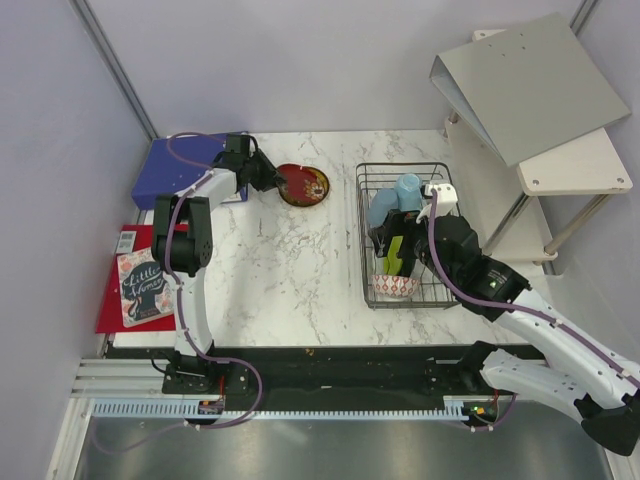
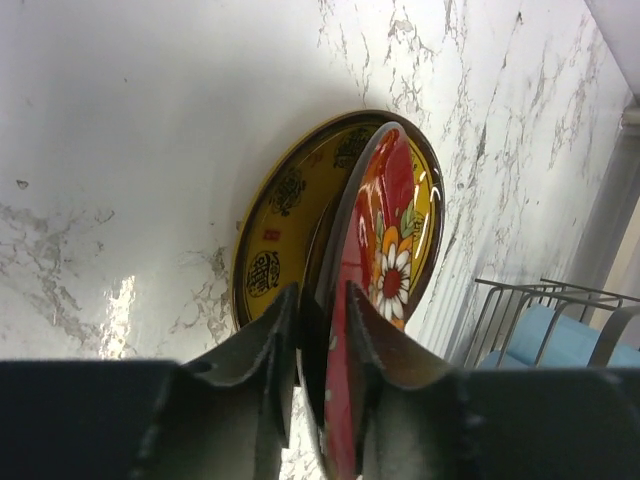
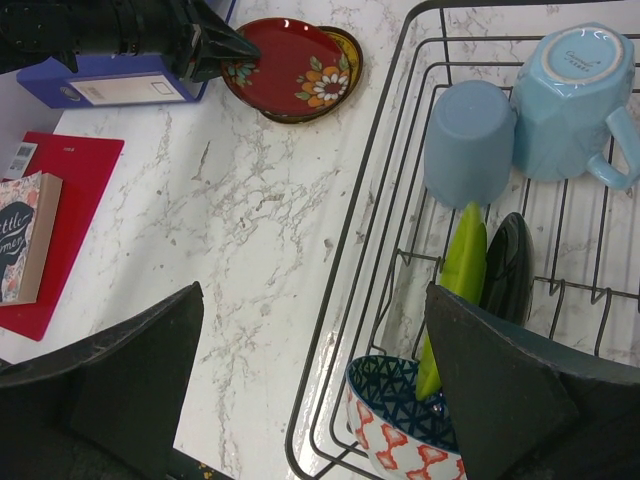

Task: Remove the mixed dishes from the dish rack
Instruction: Place the plate at the center of the board.

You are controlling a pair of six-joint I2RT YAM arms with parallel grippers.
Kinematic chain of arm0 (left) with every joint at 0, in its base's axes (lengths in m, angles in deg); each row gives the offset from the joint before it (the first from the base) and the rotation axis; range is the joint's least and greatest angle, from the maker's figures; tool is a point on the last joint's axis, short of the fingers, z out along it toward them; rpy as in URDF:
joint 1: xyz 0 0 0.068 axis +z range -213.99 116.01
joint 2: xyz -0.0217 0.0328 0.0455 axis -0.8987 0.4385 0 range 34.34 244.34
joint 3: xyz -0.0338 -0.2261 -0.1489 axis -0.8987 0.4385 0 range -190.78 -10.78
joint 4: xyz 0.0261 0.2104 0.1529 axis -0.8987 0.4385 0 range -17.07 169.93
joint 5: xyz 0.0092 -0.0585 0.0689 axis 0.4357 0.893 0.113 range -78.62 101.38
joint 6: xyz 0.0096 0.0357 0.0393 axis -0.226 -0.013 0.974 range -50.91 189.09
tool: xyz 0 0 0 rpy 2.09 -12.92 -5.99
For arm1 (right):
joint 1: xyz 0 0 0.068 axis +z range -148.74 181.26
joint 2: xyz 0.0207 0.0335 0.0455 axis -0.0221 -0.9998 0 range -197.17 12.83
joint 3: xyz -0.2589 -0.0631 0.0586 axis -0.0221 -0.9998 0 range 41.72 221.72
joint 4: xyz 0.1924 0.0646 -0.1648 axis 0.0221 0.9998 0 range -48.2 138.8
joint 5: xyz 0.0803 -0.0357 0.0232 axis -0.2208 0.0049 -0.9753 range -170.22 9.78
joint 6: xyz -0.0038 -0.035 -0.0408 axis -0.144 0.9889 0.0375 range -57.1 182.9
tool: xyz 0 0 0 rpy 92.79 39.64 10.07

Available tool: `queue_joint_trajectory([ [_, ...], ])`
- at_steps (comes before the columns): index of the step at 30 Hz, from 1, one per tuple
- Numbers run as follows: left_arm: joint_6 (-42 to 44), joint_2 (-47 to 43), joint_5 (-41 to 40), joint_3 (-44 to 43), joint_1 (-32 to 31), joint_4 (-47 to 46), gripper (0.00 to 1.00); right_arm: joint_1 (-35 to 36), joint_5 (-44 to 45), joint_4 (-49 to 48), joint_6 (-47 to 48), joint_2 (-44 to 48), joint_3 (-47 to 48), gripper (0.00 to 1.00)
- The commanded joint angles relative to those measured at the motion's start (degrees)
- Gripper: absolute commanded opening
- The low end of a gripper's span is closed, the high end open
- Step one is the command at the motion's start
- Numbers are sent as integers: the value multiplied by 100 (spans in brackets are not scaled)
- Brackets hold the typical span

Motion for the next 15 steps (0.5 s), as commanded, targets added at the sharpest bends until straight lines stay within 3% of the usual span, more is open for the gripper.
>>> queue_joint_trajectory([
  [1,210,-1,339,-259,14,8,36,9,90,-100,-22,-26,-20,98],
  [2,236,-19,340,-302,14,70,44,18,72,-100,-31,-26,-20,98],
  [7,438,-177,129,-390,23,509,61,18,98,-118,-31,-35,-37,98],
  [15,843,-185,-450,-707,14,1713,63,18,99,-179,-57,-96,-108,98],
])
